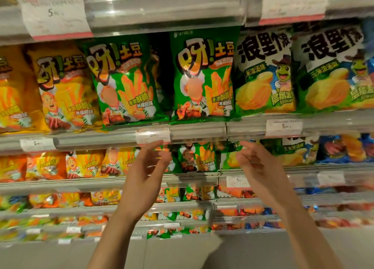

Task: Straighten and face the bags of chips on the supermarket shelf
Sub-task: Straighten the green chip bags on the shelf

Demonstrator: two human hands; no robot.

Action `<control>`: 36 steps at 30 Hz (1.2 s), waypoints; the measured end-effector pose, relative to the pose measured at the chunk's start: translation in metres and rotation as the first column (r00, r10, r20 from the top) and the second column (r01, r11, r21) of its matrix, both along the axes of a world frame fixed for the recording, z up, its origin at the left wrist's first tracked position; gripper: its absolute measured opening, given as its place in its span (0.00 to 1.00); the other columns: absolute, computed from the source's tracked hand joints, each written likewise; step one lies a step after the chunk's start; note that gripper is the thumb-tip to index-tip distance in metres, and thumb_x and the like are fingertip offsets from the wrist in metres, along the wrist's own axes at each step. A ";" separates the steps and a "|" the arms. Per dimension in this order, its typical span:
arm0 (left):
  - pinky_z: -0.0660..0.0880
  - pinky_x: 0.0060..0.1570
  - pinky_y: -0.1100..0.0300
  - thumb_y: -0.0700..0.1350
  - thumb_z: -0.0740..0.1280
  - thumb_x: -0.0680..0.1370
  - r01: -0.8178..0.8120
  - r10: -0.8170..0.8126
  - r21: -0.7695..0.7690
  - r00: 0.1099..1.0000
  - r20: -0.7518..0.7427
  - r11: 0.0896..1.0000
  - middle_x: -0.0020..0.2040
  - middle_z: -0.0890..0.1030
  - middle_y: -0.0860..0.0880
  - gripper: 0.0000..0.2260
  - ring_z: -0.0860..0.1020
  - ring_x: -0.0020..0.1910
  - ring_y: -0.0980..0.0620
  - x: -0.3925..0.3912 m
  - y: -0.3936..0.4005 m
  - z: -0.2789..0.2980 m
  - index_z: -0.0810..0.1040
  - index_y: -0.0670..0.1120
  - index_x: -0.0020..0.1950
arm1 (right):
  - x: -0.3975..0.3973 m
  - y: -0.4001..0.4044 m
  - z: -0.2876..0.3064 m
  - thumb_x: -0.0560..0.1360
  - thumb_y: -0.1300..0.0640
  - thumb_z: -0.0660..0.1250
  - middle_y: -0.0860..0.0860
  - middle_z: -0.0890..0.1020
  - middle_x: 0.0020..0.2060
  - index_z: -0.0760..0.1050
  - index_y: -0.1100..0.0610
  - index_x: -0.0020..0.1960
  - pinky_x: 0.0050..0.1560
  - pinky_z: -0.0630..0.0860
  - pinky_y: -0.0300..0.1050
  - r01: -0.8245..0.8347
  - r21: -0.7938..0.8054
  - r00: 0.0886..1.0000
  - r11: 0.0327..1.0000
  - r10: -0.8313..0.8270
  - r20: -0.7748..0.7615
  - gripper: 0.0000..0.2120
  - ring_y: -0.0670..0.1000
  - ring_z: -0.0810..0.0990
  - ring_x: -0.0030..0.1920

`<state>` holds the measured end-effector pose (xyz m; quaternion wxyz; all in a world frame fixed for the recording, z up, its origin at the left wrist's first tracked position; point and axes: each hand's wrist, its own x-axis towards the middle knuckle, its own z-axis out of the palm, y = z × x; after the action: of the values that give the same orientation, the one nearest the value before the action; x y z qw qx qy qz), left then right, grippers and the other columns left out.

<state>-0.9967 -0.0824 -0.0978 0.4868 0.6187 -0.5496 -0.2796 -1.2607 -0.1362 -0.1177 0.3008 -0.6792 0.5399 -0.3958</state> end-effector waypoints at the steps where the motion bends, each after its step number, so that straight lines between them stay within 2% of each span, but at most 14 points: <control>1: 0.76 0.53 0.63 0.54 0.65 0.80 0.011 -0.011 -0.005 1.000 -0.006 1.000 0.55 0.83 0.58 0.15 0.81 0.54 0.61 0.004 -0.001 0.002 0.74 0.59 0.67 | 0.005 0.002 0.000 0.76 0.36 0.59 0.40 0.81 0.46 0.72 0.47 0.65 0.51 0.76 0.35 0.014 -0.004 1.000 1.000 -0.014 0.008 0.23 0.42 0.80 0.49; 3: 0.76 0.53 0.64 0.54 0.65 0.80 0.036 -0.037 -0.022 0.999 -0.021 0.999 0.54 0.83 0.59 0.15 0.81 0.54 0.62 0.014 -0.004 0.005 0.74 0.59 0.67 | 0.017 0.009 0.003 0.77 0.37 0.59 0.41 0.82 0.47 0.72 0.48 0.66 0.51 0.77 0.37 0.044 -0.031 0.999 0.999 -0.044 0.003 0.23 0.42 0.80 0.49; 6: 0.76 0.50 0.68 0.53 0.65 0.80 0.115 -0.117 -0.056 0.993 -0.034 0.992 0.52 0.83 0.62 0.14 0.81 0.53 0.63 0.035 -0.006 0.014 0.73 0.60 0.66 | 0.044 0.021 0.011 0.78 0.45 0.62 0.40 0.81 0.49 0.72 0.48 0.68 0.50 0.76 0.33 0.084 -0.042 0.996 0.996 -0.084 0.006 0.19 0.38 0.79 0.51; 9: 0.74 0.48 0.72 0.50 0.65 0.81 0.196 -0.200 -0.084 0.979 -0.039 0.977 0.50 0.83 0.61 0.13 0.81 0.52 0.61 0.065 -0.005 0.023 0.73 0.57 0.66 | 0.081 0.031 0.019 0.80 0.52 0.64 0.41 0.81 0.49 0.72 0.50 0.67 0.49 0.75 0.29 0.134 -0.075 0.991 0.988 -0.132 0.031 0.16 0.37 0.79 0.51; 14: 0.75 0.49 0.70 0.51 0.65 0.82 0.244 -0.250 -0.114 0.968 -0.039 0.963 0.50 0.83 0.59 0.12 0.81 0.52 0.60 0.120 0.002 0.035 0.73 0.60 0.65 | 0.147 0.044 0.032 0.79 0.49 0.64 0.37 0.81 0.46 0.73 0.47 0.64 0.50 0.77 0.35 0.149 -0.114 0.989 0.982 -0.147 0.028 0.14 0.39 0.80 0.49; 16: 0.76 0.49 0.67 0.50 0.65 0.82 0.241 -0.249 -0.136 0.968 -0.044 0.961 0.49 0.83 0.57 0.12 0.81 0.51 0.59 0.136 0.005 0.039 0.73 0.60 0.64 | 0.165 0.046 0.037 0.79 0.48 0.63 0.38 0.81 0.48 0.74 0.50 0.67 0.51 0.78 0.36 0.151 -0.152 0.988 0.977 -0.152 0.007 0.17 0.38 0.80 0.50; 18: 0.79 0.50 0.57 0.51 0.65 0.81 0.228 -0.237 -0.153 0.970 -0.045 0.962 0.50 0.83 0.58 0.13 0.81 0.52 0.61 0.146 0.007 0.043 0.72 0.60 0.65 | 0.178 0.049 0.043 0.79 0.47 0.63 0.37 0.80 0.49 0.72 0.52 0.69 0.51 0.76 0.29 0.156 -0.192 0.986 0.969 -0.165 -0.030 0.20 0.35 0.79 0.51; 20: 0.80 0.46 0.49 0.52 0.65 0.81 0.196 -0.206 -0.173 0.978 -0.040 0.965 0.51 0.82 0.61 0.14 0.80 0.52 0.63 0.153 0.006 0.047 0.72 0.60 0.66 | 0.186 0.049 0.049 0.80 0.46 0.62 0.37 0.79 0.51 0.71 0.51 0.71 0.51 0.73 0.26 0.160 -0.227 0.979 0.961 -0.184 -0.089 0.21 0.34 0.77 0.53; 24: 0.78 0.56 0.56 0.53 0.65 0.80 0.091 -0.088 -0.262 0.996 0.023 0.961 0.56 0.80 0.61 0.17 0.78 0.57 0.62 0.163 -0.005 0.051 0.70 0.59 0.70 | 0.197 0.028 0.064 0.80 0.48 0.63 0.46 0.77 0.61 0.67 0.51 0.74 0.60 0.75 0.42 0.147 -0.345 0.955 0.927 -0.224 -0.193 0.23 0.44 0.76 0.60; 27: 0.72 0.64 0.58 0.53 0.64 0.81 0.069 -0.028 -0.326 0.991 0.130 0.943 0.68 0.72 0.55 0.22 0.72 0.66 0.59 0.162 -0.022 0.058 0.64 0.61 0.74 | 0.206 -0.003 0.079 0.81 0.51 0.64 0.52 0.73 0.65 0.65 0.58 0.75 0.65 0.67 0.32 0.041 -0.507 0.970 0.861 -0.156 -0.187 0.25 0.47 0.73 0.65; 29: 0.69 0.67 0.57 0.54 0.63 0.82 0.063 0.007 -0.345 0.980 0.198 0.936 0.70 0.70 0.52 0.24 0.69 0.68 0.56 0.155 -0.041 0.066 0.61 0.60 0.77 | 0.212 -0.021 0.094 0.82 0.47 0.61 0.48 0.66 0.71 0.58 0.52 0.79 0.69 0.57 0.30 0.000 -0.449 0.984 0.894 -0.080 -0.159 0.28 0.39 0.62 0.73; 30: 0.67 0.69 0.56 0.55 0.62 0.83 0.056 0.025 -0.351 0.975 0.222 0.935 0.72 0.69 0.51 0.24 0.67 0.71 0.55 0.150 -0.052 0.071 0.60 0.58 0.78 | 0.215 -0.030 0.102 0.82 0.44 0.59 0.45 0.61 0.74 0.53 0.46 0.80 0.70 0.57 0.34 -0.016 -0.370 0.987 0.929 -0.046 -0.157 0.29 0.39 0.60 0.74; 33: 0.61 0.72 0.55 0.60 0.56 0.83 0.023 0.051 -0.318 0.974 0.222 0.948 0.77 0.64 0.50 0.26 0.62 0.75 0.54 0.135 -0.081 0.082 0.57 0.56 0.80 | 0.225 -0.056 0.115 0.82 0.38 0.54 0.46 0.57 0.76 0.48 0.36 0.78 0.67 0.66 0.47 -0.079 -0.308 0.985 0.948 0.026 -0.172 0.27 0.51 0.64 0.74; 36: 0.61 0.63 0.58 0.58 0.53 0.84 -0.010 0.057 -0.258 0.983 0.175 0.966 0.74 0.65 0.44 0.25 0.65 0.72 0.49 0.123 -0.102 0.088 0.52 0.56 0.81 | 0.232 -0.076 0.118 0.81 0.38 0.56 0.47 0.55 0.78 0.48 0.33 0.78 0.67 0.67 0.46 -0.137 -0.263 0.990 0.955 0.124 -0.066 0.28 0.53 0.62 0.76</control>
<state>-0.8741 -0.1841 -0.0097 0.5154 0.5826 -0.6126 -0.1406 -1.0282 -0.2118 0.0005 0.2188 -0.7571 0.4429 -0.4276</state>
